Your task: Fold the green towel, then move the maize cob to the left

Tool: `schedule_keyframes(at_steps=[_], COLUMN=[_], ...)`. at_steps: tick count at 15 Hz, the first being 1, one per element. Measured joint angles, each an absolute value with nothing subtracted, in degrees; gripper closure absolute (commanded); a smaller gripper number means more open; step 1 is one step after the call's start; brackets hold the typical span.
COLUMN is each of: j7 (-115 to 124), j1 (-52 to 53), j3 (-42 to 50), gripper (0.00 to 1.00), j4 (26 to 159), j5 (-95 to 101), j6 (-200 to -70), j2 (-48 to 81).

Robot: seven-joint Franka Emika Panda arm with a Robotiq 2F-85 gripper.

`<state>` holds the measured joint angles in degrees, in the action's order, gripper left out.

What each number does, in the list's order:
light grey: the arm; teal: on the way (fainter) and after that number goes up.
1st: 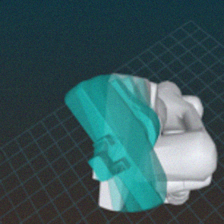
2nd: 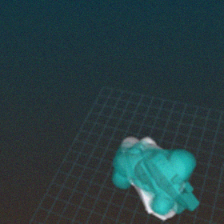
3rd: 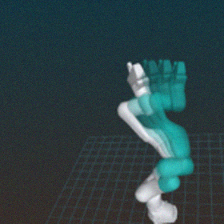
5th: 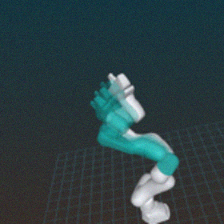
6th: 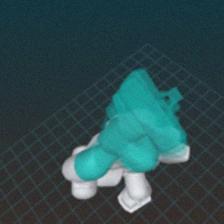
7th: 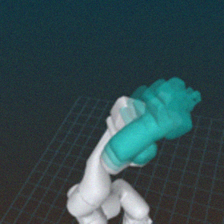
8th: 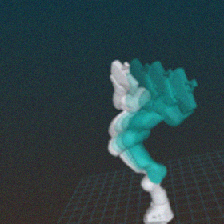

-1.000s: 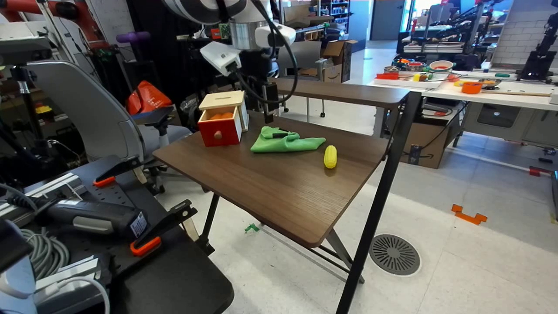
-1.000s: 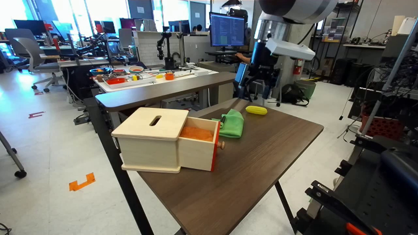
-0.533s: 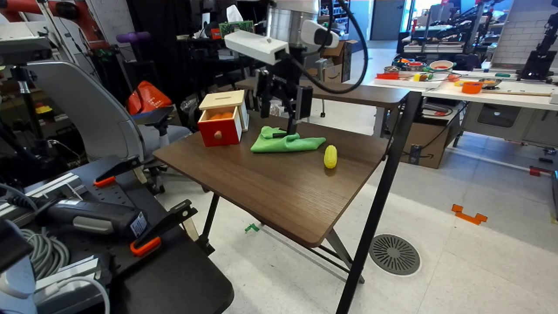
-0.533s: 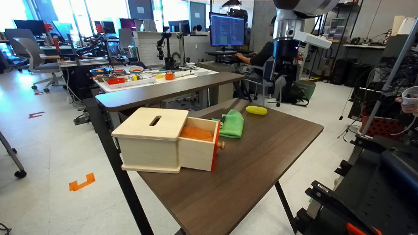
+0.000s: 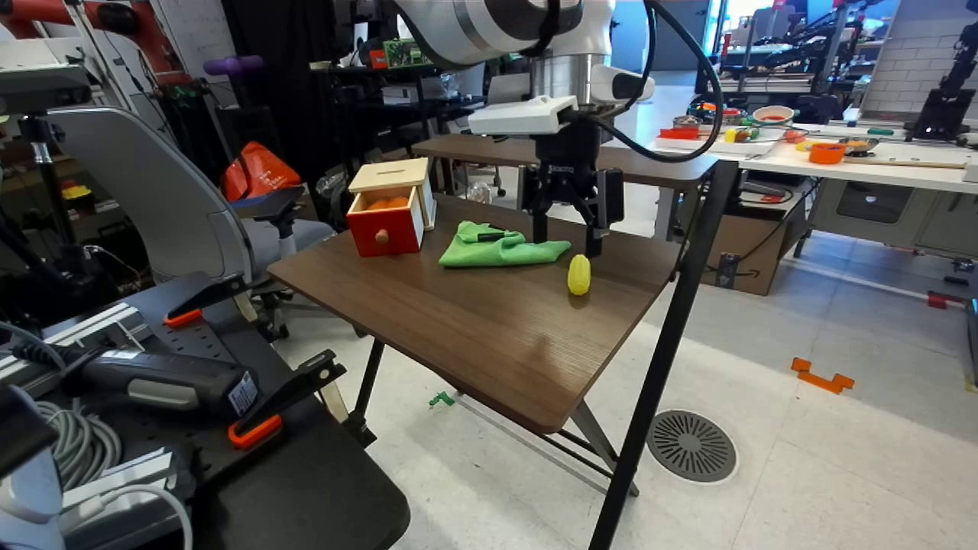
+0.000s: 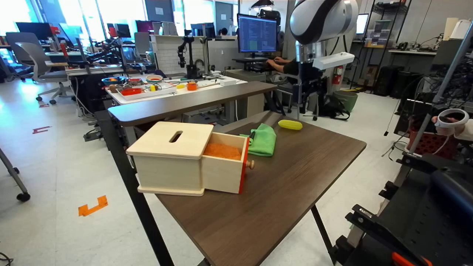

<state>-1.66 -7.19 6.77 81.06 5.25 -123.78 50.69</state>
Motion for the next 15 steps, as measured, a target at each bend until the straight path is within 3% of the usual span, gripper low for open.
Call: schedule_keyframes(at_steps=[13,14,15], j7=[10.3,10.6,10.9], j1=[-5.4,-5.4,-5.4], j3=[9.3,9.3,9.3], gripper=[0.0,0.03,0.26], j4=[56.9,55.8,54.7], j5=[5.6,5.6,5.6], j6=[-124.0,-124.0,-124.0], j2=[70.5,71.5,72.4])
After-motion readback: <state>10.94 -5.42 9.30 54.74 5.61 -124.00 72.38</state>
